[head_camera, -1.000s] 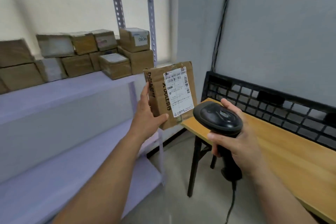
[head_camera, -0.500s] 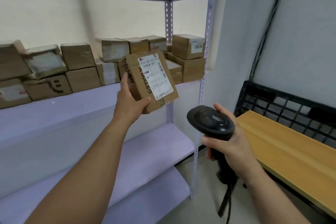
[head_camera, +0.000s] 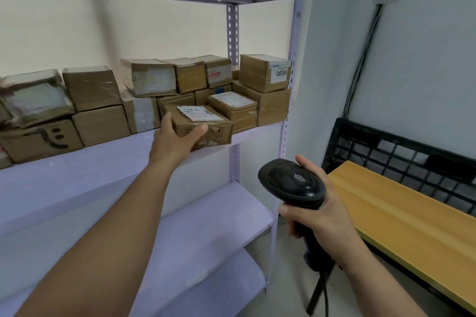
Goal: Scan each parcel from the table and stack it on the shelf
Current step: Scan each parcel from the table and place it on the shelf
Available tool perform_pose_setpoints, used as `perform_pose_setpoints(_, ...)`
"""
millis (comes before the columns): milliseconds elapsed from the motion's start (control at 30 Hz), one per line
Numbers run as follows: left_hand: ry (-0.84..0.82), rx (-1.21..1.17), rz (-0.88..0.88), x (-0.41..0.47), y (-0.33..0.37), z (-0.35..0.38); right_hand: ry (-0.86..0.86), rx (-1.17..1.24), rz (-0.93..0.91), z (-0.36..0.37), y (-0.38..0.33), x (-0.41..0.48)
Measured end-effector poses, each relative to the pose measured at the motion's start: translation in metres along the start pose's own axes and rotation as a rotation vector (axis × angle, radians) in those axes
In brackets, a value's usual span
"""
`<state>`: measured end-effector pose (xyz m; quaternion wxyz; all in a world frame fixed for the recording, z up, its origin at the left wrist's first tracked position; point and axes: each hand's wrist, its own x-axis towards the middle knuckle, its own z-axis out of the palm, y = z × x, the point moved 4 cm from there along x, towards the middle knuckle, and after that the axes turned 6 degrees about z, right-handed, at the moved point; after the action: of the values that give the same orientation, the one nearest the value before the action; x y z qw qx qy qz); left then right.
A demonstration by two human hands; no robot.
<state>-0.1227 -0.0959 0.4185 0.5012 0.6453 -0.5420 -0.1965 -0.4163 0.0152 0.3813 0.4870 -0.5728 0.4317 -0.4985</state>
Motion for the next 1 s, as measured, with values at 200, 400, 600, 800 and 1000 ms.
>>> perform_pose_setpoints(200,0.055,0.386,0.089,0.002,-0.006,0.010,-0.003,-0.021,-0.011,-0.002,0.002,0.006)
perform_pose_setpoints(400,0.104,0.488,0.086,0.003,-0.001,0.023,0.018,0.018,-0.017,-0.008,0.003,0.007)
perform_pose_setpoints(600,0.136,0.526,0.076,0.008,-0.001,0.031,0.035,0.012,-0.008,-0.019,0.007,0.004)
perform_pose_setpoints(800,0.150,0.455,0.101,-0.001,0.001,0.031,0.055,0.033,-0.007,-0.025,0.007,0.000)
perform_pose_setpoints(1000,0.323,0.361,0.355,-0.058,0.013,0.047,0.057,-0.009,0.006,-0.037,0.010,-0.012)
